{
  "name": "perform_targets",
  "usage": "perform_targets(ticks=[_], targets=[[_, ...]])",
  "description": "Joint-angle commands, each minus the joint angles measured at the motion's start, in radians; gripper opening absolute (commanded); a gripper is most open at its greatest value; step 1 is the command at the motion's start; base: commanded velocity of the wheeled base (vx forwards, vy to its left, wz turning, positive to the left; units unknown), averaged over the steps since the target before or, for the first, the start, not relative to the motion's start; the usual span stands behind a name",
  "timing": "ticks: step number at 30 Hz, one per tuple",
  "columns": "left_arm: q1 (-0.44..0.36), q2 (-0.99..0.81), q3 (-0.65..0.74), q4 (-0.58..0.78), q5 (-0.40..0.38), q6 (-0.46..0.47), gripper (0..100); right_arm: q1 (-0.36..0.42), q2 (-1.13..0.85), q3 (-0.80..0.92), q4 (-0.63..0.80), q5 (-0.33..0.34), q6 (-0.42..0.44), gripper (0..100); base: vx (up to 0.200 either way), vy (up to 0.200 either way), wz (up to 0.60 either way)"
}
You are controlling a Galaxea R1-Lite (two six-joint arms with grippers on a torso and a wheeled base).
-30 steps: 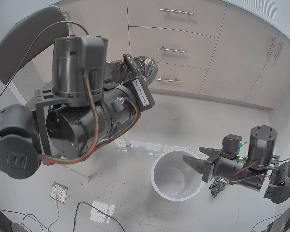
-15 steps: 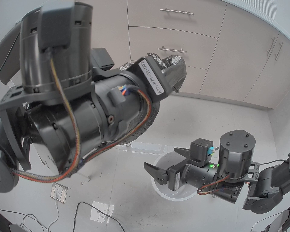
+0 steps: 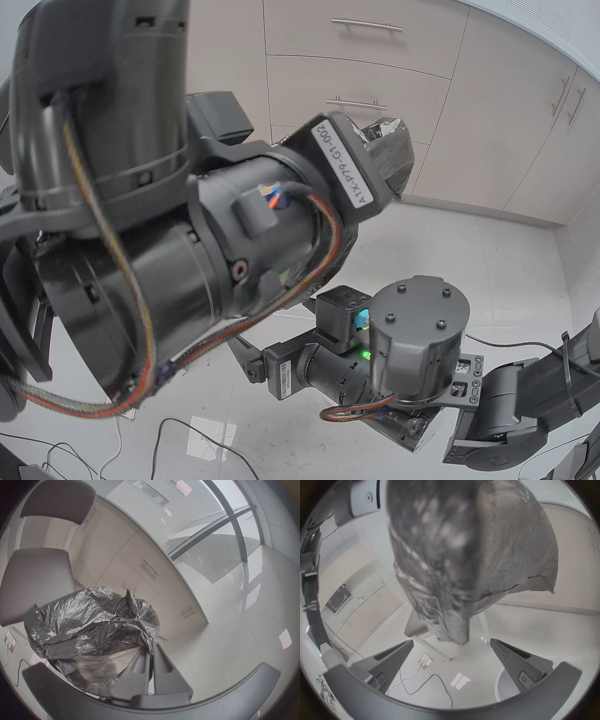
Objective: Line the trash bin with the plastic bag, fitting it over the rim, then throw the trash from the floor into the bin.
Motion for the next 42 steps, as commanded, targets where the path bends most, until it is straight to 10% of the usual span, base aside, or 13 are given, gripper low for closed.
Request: perform_targets(ticks=[1,42], targets=[[-0.015,-0.004,0.000,0.000,0.001,-0.001,0,0.023,0.020,-0.041,0.000,-0.047,-0.003,100,0.000,0.000,0.00],[-0.010,-0.033,0.001,0.000,0.005,-0.001,0,-0.074,0.245,-0.092,-0.074,-0.279,-0.032,100,0.000,0.000,0.00]])
